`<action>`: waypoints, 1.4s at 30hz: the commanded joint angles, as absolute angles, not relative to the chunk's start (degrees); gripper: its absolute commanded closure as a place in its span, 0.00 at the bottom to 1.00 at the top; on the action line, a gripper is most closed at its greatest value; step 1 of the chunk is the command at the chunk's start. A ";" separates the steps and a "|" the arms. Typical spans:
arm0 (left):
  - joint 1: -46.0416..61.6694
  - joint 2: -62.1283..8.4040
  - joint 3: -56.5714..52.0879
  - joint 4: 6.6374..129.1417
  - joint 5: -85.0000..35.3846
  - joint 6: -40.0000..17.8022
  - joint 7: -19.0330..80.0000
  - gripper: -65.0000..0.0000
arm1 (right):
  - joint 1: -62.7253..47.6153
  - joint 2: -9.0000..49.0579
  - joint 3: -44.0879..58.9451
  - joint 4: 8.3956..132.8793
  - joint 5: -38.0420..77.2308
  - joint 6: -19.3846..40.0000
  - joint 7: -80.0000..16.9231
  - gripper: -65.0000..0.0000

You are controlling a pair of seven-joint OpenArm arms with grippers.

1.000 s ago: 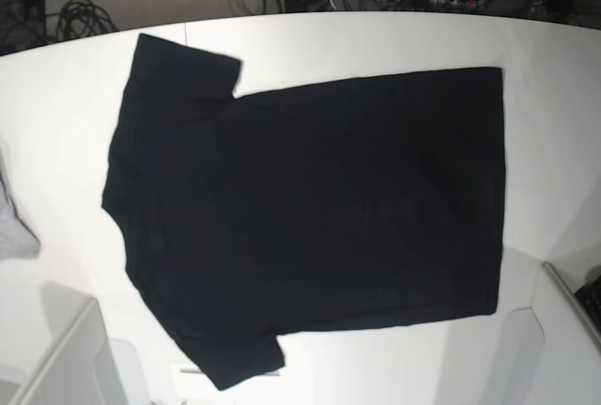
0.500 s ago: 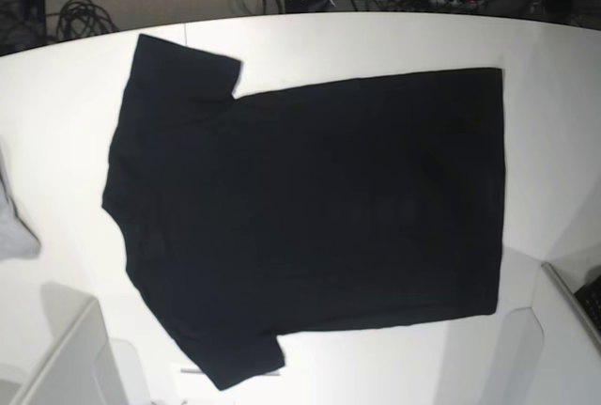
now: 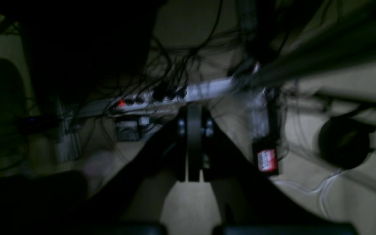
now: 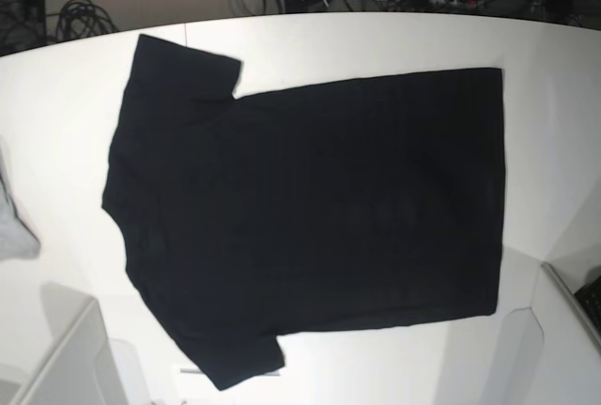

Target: Fold the T-shirt properly

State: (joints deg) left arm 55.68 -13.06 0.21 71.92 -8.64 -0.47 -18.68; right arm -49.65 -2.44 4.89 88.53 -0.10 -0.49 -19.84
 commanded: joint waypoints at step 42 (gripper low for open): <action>63.96 -18.77 -15.52 105.54 -32.22 0.22 -19.65 0.48 | -36.79 -2.86 24.04 113.36 24.84 -0.31 -25.01 0.51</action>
